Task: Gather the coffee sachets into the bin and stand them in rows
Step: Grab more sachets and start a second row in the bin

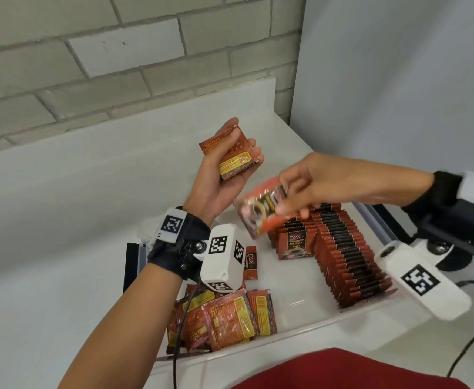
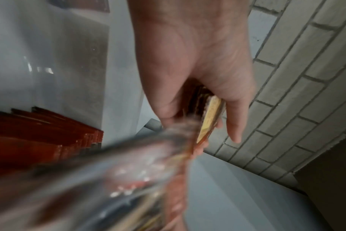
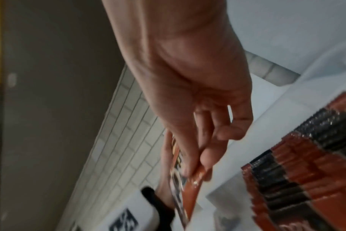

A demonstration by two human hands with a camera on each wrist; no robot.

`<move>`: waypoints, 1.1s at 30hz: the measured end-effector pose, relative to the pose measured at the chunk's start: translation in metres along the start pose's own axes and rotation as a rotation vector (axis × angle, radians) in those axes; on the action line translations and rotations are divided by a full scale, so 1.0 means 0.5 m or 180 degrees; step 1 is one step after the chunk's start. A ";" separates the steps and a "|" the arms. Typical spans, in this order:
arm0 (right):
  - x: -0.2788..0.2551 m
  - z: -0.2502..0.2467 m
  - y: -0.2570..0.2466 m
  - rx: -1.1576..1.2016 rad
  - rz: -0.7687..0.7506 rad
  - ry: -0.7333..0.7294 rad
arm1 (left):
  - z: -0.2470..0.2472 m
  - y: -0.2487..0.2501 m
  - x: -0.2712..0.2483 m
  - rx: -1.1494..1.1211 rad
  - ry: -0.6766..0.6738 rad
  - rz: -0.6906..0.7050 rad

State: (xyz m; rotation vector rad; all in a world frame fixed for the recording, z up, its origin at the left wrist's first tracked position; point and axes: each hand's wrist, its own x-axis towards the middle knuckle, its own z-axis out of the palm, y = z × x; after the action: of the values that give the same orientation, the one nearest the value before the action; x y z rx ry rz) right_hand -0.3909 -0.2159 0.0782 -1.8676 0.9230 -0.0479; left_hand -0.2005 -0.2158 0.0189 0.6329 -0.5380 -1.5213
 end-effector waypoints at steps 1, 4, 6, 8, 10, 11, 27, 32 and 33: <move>-0.002 0.007 0.001 -0.0405 -0.0010 -0.0205 | 0.001 0.000 0.000 -0.0046 0.0012 0.0016; 0.006 0.036 0.015 -0.1460 0.0042 -0.0728 | 0.004 0.001 -0.003 -0.0043 0.0013 0.0016; 0.010 0.057 0.026 -0.1941 0.0063 -0.0925 | 0.005 0.001 -0.005 -0.0026 0.0011 0.0010; 0.013 0.075 0.037 -0.2329 0.0029 -0.0990 | 0.005 0.002 -0.006 -0.0012 0.0008 0.0009; 0.016 0.088 0.042 -0.2692 -0.0041 -0.0989 | 0.005 0.002 -0.006 -0.0002 0.0020 0.0009; 0.018 0.091 0.043 -0.2887 -0.0097 -0.0961 | 0.005 0.003 -0.006 0.0000 0.0029 0.0007; 0.023 0.080 0.024 -0.4265 -0.0234 -0.0493 | 0.006 0.004 -0.007 0.0101 0.0029 0.0007; 0.026 0.078 0.035 -0.4466 -0.0240 -0.0423 | 0.009 0.005 -0.009 0.0139 0.0040 0.0005; 0.026 0.078 0.036 -0.4432 -0.0272 -0.0428 | 0.009 0.005 -0.009 0.0150 0.0044 0.0007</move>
State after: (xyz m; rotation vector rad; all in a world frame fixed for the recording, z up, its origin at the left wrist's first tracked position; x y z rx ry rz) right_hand -0.3759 -0.1976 0.0404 -3.0988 0.8100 0.8583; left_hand -0.2018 -0.2116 0.0244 0.6785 -0.5653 -1.5048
